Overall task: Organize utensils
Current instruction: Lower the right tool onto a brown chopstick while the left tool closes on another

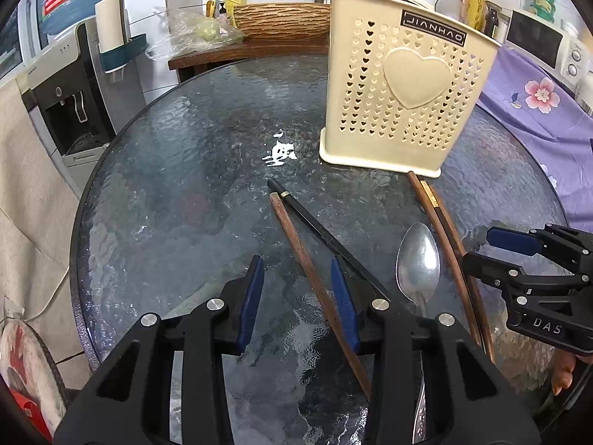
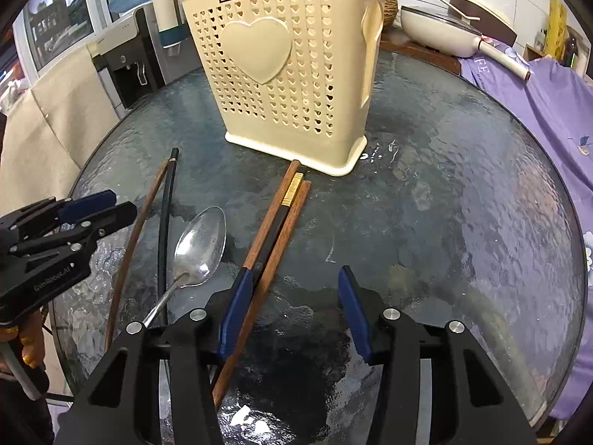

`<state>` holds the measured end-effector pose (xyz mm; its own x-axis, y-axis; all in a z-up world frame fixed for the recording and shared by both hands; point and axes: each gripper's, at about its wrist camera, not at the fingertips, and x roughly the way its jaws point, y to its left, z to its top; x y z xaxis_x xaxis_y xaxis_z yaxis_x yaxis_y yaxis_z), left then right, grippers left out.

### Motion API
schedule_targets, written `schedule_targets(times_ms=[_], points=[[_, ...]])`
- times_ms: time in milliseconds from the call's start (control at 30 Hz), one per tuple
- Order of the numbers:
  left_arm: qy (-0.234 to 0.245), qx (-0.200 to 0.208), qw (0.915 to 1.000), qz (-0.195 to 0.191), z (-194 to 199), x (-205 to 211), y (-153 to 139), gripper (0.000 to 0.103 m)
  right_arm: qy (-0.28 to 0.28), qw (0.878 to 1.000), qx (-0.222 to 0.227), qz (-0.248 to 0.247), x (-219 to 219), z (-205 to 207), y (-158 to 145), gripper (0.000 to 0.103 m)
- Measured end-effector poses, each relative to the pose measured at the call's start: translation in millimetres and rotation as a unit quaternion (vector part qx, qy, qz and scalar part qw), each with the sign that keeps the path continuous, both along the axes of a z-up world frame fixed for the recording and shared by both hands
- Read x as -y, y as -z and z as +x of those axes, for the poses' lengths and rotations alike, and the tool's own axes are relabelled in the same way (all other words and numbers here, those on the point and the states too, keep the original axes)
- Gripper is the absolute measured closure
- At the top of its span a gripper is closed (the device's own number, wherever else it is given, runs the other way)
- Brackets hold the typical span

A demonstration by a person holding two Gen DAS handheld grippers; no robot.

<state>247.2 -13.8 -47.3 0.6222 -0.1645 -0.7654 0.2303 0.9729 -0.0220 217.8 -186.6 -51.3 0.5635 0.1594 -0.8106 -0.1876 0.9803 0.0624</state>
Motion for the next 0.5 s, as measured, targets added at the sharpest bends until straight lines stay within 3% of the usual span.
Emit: schedule_targets(times_ms=[333, 500], points=[[0.003, -0.006, 1.0000, 0.005, 1.7, -0.4, 3.9, 0.069, 0.018, 1.000, -0.004, -0.018, 8.5, 4.8, -2.2, 0.061], [0.003, -0.009, 0.9999, 0.005, 4.2, -0.2, 4.2, 0.070, 0.014, 1.000, -0.022, 0.004, 4.7, 14.3, 0.3, 0.065]])
